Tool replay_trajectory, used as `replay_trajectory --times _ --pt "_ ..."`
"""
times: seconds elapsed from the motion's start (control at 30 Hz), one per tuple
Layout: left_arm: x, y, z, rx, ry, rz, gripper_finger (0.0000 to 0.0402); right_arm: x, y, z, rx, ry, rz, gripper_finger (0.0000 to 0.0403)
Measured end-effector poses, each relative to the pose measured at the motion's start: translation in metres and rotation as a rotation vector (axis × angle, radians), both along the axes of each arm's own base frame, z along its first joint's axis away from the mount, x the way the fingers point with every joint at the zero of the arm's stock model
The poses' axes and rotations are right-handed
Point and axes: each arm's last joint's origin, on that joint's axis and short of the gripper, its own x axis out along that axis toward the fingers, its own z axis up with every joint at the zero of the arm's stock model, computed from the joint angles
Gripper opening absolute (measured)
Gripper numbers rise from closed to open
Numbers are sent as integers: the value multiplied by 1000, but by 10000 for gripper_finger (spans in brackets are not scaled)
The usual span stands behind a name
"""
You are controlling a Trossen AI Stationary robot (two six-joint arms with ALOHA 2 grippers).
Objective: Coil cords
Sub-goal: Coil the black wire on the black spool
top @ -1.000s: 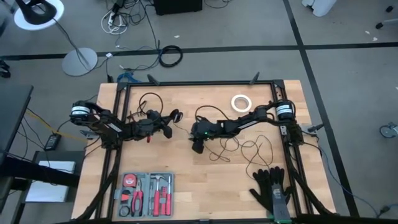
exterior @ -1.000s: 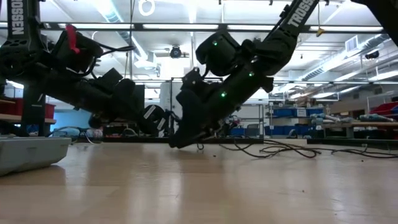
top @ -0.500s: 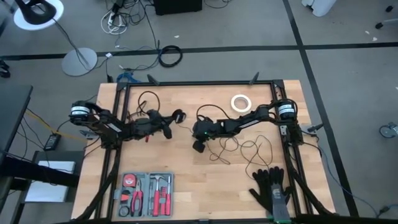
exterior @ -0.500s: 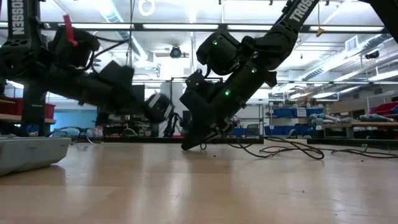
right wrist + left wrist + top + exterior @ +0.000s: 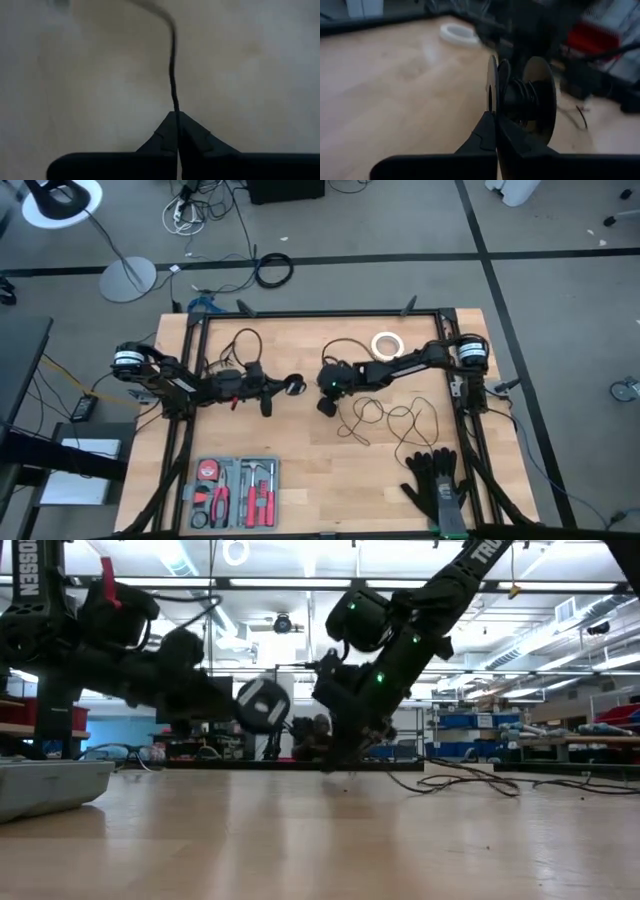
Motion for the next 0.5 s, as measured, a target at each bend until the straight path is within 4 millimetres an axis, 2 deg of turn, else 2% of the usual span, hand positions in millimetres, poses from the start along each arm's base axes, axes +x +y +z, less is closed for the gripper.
replay_trajectory --times 0.27,0.5 --pt "5 1 -5 39 98 0 0 -2 -10 40 20 -160 -41 1" --pt "39 8 4 115 284 123 0 20 3 67 7 -260 55 0"
